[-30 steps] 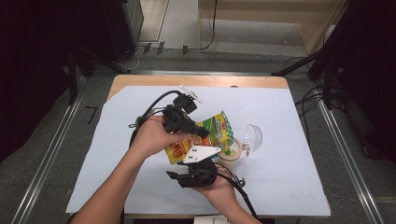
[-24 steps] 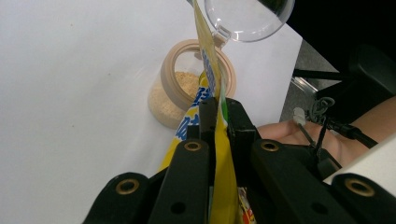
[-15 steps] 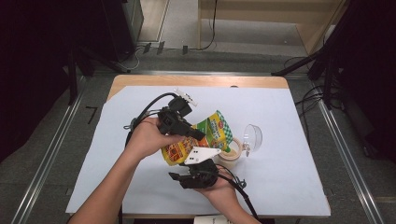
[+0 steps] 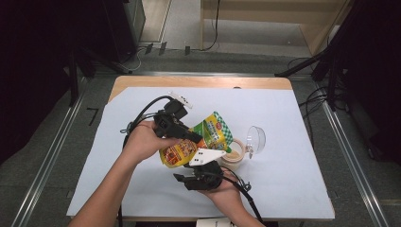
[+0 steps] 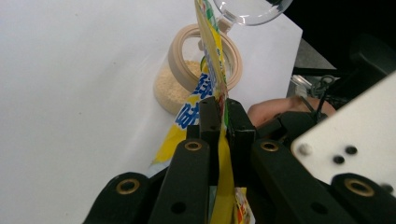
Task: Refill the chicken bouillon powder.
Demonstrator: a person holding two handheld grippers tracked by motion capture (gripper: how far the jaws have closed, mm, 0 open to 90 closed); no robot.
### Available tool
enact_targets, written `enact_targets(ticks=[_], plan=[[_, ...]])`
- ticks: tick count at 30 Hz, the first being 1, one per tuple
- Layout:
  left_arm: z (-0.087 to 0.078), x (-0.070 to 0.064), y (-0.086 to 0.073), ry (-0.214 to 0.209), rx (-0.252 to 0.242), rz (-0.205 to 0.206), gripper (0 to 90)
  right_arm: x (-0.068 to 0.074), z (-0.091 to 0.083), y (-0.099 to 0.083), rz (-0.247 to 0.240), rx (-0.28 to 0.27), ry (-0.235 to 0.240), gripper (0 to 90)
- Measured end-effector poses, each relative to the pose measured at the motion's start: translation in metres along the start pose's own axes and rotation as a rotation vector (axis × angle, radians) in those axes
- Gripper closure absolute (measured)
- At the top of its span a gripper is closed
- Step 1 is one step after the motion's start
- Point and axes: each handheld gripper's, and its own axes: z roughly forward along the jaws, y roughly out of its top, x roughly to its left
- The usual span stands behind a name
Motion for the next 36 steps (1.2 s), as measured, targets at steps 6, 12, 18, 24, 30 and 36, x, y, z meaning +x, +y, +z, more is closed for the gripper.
enact_targets(ticks=[6, 12, 18, 24, 30, 36], plan=[[-0.003, 0.004, -0.007, -0.001, 0.001, 0.005, 88.3, -0.002, 0.0, -0.002, -0.003, 0.008, -0.013, 51.4], [-0.002, 0.006, -0.012, -0.008, 0.002, 0.009, 87.5, -0.006, 0.0, -0.003, -0.003, 0.026, -0.025, 51.9], [0.005, 0.009, -0.013, -0.026, -0.005, 0.002, 86.0, -0.004, 0.004, -0.004, -0.03, 0.057, -0.046, 52.0], [0.009, 0.009, -0.012, -0.021, -0.024, 0.004, 86.1, -0.003, 0.005, -0.004, -0.038, 0.061, -0.049, 52.7], [0.008, 0.007, -0.012, -0.001, -0.056, 0.037, 88.9, -0.003, 0.004, -0.004, -0.042, 0.047, -0.053, 50.8], [0.0, 0.008, -0.015, -0.005, -0.055, 0.065, 89.9, -0.004, 0.001, -0.003, -0.04, 0.03, -0.06, 50.0]])
